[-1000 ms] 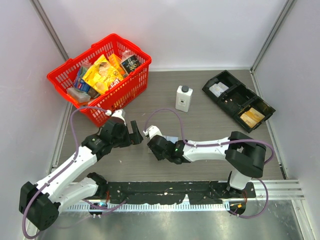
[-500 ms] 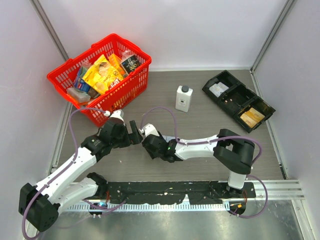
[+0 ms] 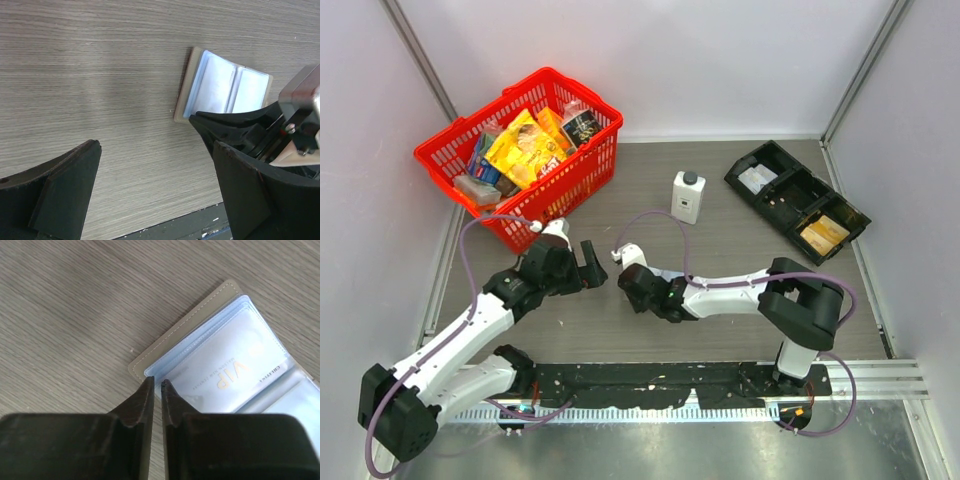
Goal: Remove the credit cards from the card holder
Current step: Remove the credit card from the card holder.
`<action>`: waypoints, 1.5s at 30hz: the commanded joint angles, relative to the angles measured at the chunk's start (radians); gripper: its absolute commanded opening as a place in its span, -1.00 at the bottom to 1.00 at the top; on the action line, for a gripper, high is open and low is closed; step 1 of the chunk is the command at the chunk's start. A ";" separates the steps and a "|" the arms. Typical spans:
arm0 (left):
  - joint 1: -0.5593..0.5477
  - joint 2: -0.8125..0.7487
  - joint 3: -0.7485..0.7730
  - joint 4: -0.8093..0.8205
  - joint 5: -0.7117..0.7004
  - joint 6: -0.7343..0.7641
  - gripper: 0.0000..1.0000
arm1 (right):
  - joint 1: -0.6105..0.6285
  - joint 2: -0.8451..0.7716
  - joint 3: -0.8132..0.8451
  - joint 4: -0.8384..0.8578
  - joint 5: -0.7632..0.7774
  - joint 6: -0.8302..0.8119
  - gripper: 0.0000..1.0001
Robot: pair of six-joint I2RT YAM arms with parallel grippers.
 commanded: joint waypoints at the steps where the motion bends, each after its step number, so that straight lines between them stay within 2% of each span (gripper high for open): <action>1: 0.003 0.008 0.005 0.053 0.024 -0.010 0.95 | -0.024 -0.046 -0.043 -0.041 -0.037 0.019 -0.79; 3: 0.003 0.014 0.008 0.058 0.032 -0.010 0.96 | -0.027 -0.063 -0.043 -0.050 -0.029 0.016 -0.95; 8: 0.005 0.048 0.023 0.081 0.056 -0.008 0.96 | -0.044 -0.112 -0.039 -0.098 0.021 0.026 -0.98; 10: 0.003 0.080 0.032 0.097 0.111 -0.007 0.93 | -0.070 -0.161 -0.064 -0.093 0.017 0.048 -0.93; 11: 0.003 0.098 0.040 0.107 0.133 -0.007 0.91 | -0.080 -0.202 -0.076 -0.088 0.008 0.060 -0.77; 13: 0.005 0.141 0.052 0.133 0.173 -0.014 0.88 | -0.138 -0.254 -0.104 -0.082 -0.009 0.074 -0.61; 14: 0.003 0.166 0.060 0.151 0.194 -0.019 0.83 | -0.154 -0.270 -0.122 -0.081 -0.020 0.080 -0.59; 17: -0.007 0.240 0.098 0.190 0.243 -0.025 0.74 | -0.226 -0.333 -0.161 -0.067 -0.074 0.083 -0.58; 23: -0.089 0.399 0.204 0.245 0.257 -0.039 0.70 | -0.352 -0.373 -0.291 0.042 -0.226 0.132 -0.58; 30: -0.156 0.583 0.308 0.276 0.259 -0.048 0.54 | -0.429 -0.376 -0.432 0.218 -0.389 0.230 -0.64; 34: -0.175 0.652 0.336 0.277 0.250 -0.042 0.45 | -0.458 -0.379 -0.484 0.269 -0.424 0.258 -0.64; 45: -0.221 0.767 0.387 0.265 0.222 -0.016 0.44 | -0.481 -0.396 -0.512 0.275 -0.433 0.255 -0.65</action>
